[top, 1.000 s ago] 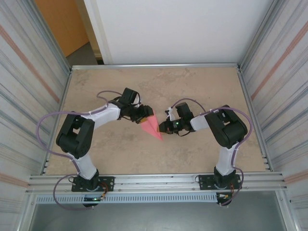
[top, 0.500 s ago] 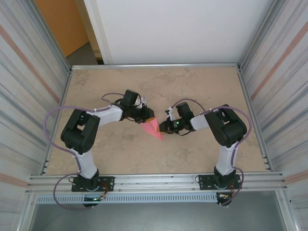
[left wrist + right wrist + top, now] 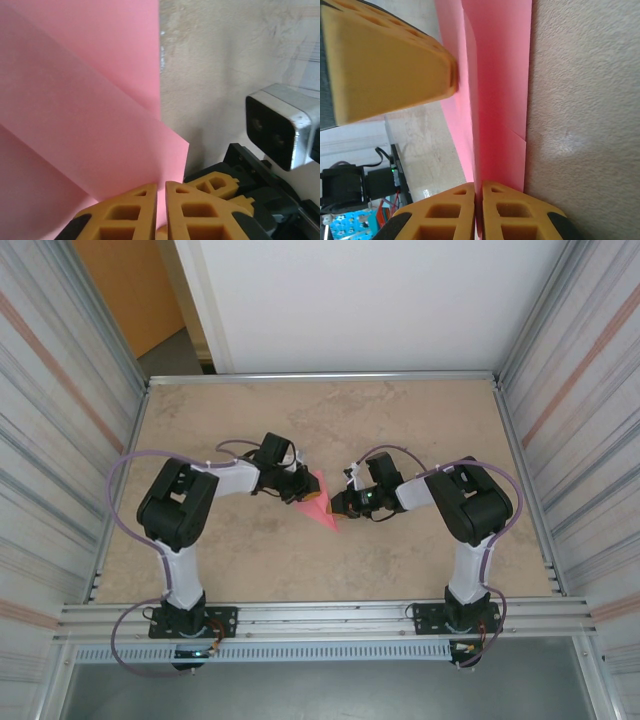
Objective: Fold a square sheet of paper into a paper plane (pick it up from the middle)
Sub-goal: Fourth fold the wing at the center of the table.
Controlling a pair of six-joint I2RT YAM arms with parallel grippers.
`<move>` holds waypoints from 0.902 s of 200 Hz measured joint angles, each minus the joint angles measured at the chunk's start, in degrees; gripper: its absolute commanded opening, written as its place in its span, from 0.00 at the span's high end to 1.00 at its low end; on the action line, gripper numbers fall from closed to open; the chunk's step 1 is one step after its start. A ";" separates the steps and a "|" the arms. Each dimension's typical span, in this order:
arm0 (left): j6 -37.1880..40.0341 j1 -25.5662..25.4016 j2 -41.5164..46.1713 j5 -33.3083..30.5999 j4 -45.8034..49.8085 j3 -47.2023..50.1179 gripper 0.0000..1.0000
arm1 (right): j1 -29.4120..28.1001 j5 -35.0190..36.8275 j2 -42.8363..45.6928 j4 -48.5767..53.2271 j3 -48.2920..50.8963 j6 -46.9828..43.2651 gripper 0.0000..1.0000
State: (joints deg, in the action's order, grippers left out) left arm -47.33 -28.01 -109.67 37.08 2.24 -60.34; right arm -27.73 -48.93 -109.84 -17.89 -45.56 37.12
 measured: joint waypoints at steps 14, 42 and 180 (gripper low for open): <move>0.02 0.00 -0.44 0.00 0.04 -0.42 0.88 | 0.00 -0.17 0.00 -0.07 0.00 0.26 0.86; 0.02 0.00 -1.25 0.00 0.28 -1.86 0.89 | 0.02 -0.70 0.09 -0.15 -0.11 0.70 0.81; 0.00 0.00 -2.25 -0.24 1.99 -2.29 0.90 | 0.26 8.11 7.72 15.02 -0.61 -3.78 0.58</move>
State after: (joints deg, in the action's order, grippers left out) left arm -47.33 -28.01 -111.92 36.84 4.23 -62.63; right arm -27.46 -40.82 -102.13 -2.87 -46.17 33.34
